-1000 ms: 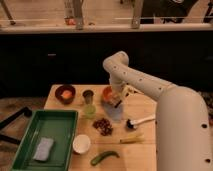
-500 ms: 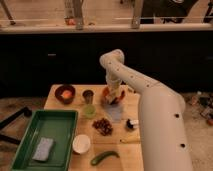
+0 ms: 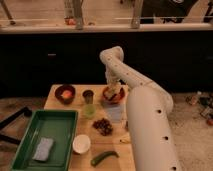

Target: Place eraser in red bowl

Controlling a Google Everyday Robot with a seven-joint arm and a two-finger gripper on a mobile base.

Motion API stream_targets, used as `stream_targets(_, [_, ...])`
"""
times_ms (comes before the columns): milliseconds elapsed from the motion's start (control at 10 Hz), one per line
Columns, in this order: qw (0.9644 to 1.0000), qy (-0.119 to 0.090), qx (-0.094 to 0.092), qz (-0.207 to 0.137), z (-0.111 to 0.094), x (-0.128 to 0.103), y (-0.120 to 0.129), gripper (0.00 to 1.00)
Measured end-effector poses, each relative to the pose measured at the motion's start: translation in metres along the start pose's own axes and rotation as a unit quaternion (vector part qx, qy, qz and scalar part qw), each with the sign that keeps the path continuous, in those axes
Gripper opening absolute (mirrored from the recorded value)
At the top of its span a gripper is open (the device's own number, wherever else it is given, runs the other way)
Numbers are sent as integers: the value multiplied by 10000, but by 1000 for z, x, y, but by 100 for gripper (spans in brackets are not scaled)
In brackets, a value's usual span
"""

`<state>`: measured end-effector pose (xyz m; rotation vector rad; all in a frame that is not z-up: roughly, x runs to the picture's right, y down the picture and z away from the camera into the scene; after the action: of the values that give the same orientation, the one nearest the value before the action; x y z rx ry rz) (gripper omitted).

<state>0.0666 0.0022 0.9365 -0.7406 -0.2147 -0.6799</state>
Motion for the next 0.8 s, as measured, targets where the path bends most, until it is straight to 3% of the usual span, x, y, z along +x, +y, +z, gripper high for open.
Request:
stream_targets(300, [10000, -54, -18, 74, 2, 10, -1, 0])
stream_targets(400, [10000, -54, -19, 74, 2, 10, -1, 6])
stream_targets(800, [10000, -53, -20, 74, 2, 10, -1, 47])
